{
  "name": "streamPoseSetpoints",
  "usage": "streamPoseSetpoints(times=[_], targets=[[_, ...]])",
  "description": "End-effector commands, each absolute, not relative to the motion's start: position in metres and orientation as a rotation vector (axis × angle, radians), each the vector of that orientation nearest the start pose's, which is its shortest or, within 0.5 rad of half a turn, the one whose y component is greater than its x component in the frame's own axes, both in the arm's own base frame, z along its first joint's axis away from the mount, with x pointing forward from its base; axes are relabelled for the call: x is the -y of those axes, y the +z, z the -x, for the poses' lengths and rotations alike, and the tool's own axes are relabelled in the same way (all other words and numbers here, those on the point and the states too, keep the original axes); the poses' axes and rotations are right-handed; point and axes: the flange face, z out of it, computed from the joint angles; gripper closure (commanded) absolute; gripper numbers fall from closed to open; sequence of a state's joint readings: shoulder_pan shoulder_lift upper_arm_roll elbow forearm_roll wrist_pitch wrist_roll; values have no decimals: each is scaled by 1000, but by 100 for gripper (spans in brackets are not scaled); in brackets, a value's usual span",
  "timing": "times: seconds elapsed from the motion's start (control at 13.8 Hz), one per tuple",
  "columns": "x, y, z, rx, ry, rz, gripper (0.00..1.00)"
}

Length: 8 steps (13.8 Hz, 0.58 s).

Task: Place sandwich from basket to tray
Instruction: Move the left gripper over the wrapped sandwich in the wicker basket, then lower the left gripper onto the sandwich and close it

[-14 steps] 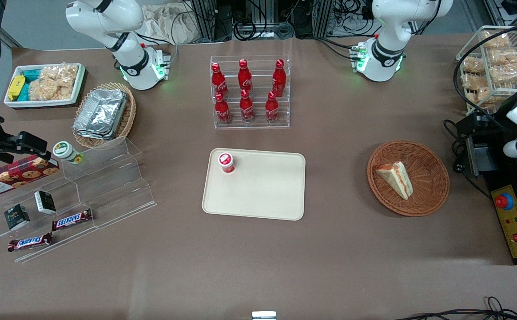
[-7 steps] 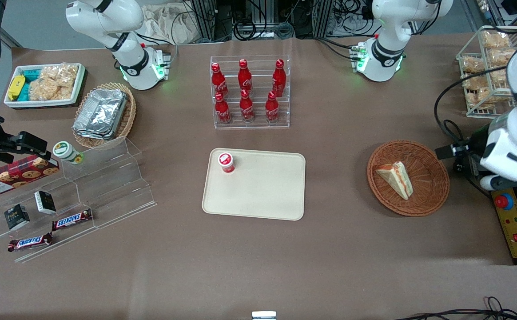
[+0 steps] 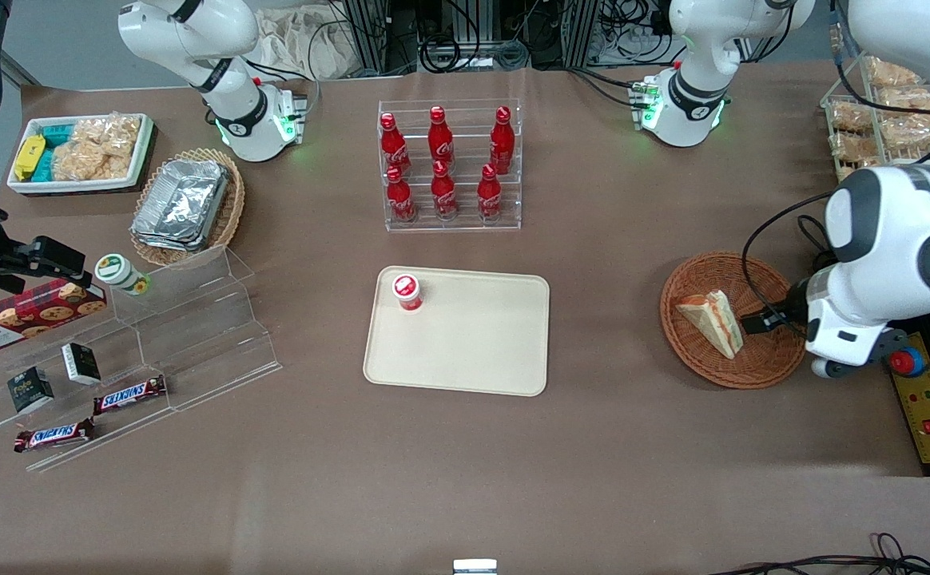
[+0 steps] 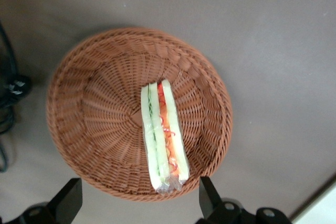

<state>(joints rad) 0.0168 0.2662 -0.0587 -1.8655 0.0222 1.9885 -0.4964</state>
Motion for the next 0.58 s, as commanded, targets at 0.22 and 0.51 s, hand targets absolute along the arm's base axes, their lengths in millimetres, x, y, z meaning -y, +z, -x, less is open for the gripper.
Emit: streamPoseSetpoints(times=[0.22,0.51], targets=[[16,296,-577,776,133,3044,0],[16,262,-574,809,94,3061,0]])
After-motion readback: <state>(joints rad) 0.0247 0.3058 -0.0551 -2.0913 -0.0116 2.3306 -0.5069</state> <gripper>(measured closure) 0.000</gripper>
